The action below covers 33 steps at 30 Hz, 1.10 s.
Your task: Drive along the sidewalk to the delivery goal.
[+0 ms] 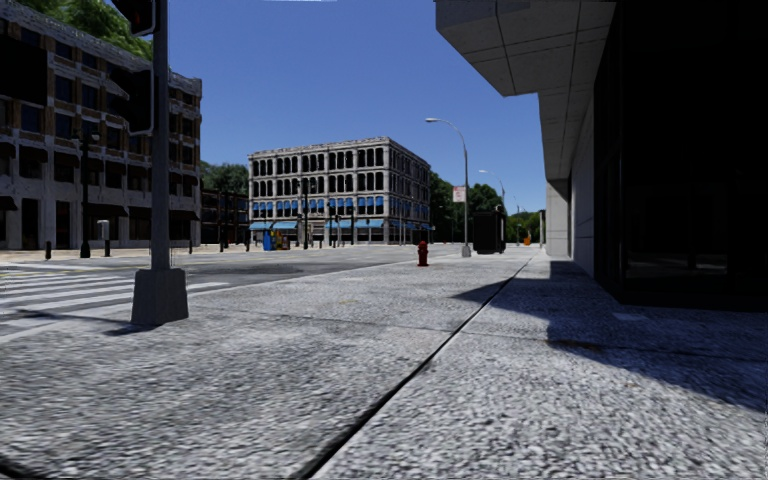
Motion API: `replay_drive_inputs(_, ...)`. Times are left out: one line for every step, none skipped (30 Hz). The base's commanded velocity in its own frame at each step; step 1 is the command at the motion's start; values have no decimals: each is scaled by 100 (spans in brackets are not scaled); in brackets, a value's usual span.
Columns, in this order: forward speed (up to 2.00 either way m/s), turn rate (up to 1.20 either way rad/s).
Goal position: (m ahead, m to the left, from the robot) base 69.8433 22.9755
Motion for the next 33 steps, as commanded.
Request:
replay_drive_inputs(186,33)
replay_drive_inputs(190,18)
replay_drive_inputs(190,18)
replay_drive_inputs(200,9)
replay_drive_inputs(200,6)
replay_drive_inputs(200,1)
replay_drive_inputs(200,1)
replay_drive_inputs(200,0)
replay_drive_inputs(200,0)
replay_drive_inputs(200,0)
replay_drive_inputs(200,0)
replay_drive_inputs(200,0)
replay_drive_inputs(200,0)
replay_drive_inputs(200,0)
replay_drive_inputs(200,0)
replay_drive_inputs(200,0)
replay_drive_inputs(200,0)
replay_drive_inputs(200,0)
replay_drive_inputs(200,5)
replay_drive_inputs(200,10)
replay_drive_inputs(200,18)
replay_drive_inputs(200,25)
replay_drive_inputs(200,27)
replay_drive_inputs(200,29)
replay_drive_inputs(200,29)
replay_drive_inputs(189,37)
replay_drive_inputs(188,38)
replay_drive_inputs(187,39)
replay_drive_inputs(187,39)
replay_drive_inputs(186,43)
replay_drive_inputs(185,47)
replay_drive_inputs(185,50)
replay_drive_inputs(185,50)
